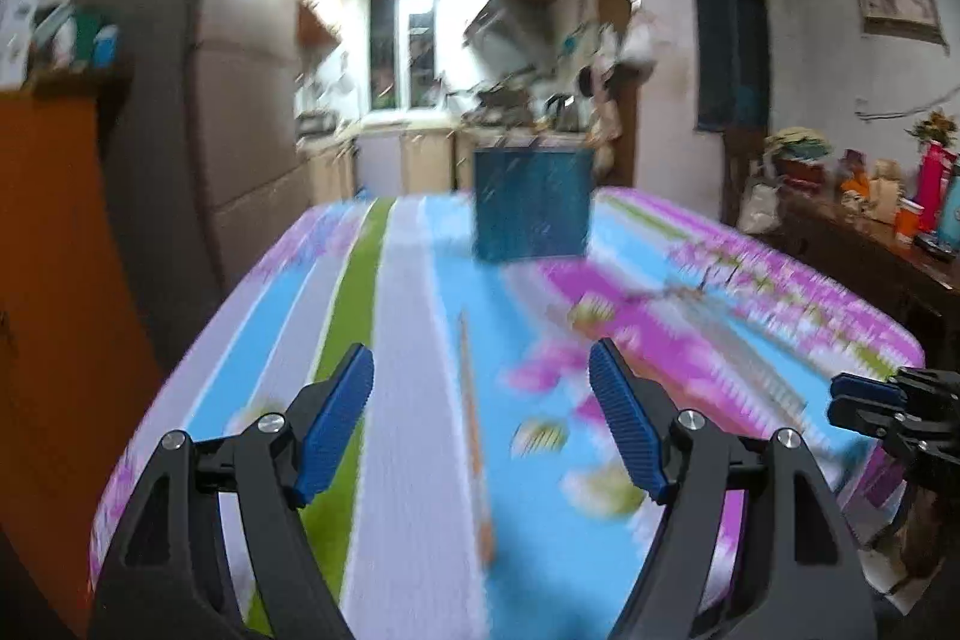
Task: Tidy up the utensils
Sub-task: 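Open both grippers over the holder and move them back to the table, then close the left gripper on a chopstick while the right gripper grasps another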
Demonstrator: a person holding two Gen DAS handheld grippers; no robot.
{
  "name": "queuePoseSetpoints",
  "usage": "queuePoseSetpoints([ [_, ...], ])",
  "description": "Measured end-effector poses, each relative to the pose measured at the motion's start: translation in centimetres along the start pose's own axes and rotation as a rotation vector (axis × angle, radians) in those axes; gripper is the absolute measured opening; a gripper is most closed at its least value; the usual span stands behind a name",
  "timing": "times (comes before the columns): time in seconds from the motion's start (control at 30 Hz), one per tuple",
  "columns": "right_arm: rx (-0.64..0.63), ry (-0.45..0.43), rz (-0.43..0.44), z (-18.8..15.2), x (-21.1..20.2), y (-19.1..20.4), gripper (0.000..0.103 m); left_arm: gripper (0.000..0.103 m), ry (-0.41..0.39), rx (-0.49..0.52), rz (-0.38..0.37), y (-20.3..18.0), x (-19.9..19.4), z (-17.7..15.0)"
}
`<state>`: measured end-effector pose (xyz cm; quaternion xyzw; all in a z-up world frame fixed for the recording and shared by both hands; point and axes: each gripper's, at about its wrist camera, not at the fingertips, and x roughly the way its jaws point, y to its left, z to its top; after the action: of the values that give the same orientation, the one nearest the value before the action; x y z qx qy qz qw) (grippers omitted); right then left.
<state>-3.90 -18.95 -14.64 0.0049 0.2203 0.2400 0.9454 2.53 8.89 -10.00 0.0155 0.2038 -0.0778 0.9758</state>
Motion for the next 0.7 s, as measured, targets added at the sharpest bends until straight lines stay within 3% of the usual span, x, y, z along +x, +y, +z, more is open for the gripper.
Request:
queuePoseSetpoints([
  [0.2,0.005,0.033,-0.006,-1.7,1.3,0.9,0.021,0.071,0.008,0.015,0.041,1.0,-1.3,-3.0],
  [0.5,-0.022,0.036,-0.043,-2.4,1.8,1.4,0.015,0.071,0.033,0.062,0.014,0.2,-1.3,-6.3],
  [0.7,-0.030,0.036,-0.044,-2.4,1.6,1.5,0.015,0.053,0.065,0.076,-0.015,-0.1,-1.0,-7.5],
])
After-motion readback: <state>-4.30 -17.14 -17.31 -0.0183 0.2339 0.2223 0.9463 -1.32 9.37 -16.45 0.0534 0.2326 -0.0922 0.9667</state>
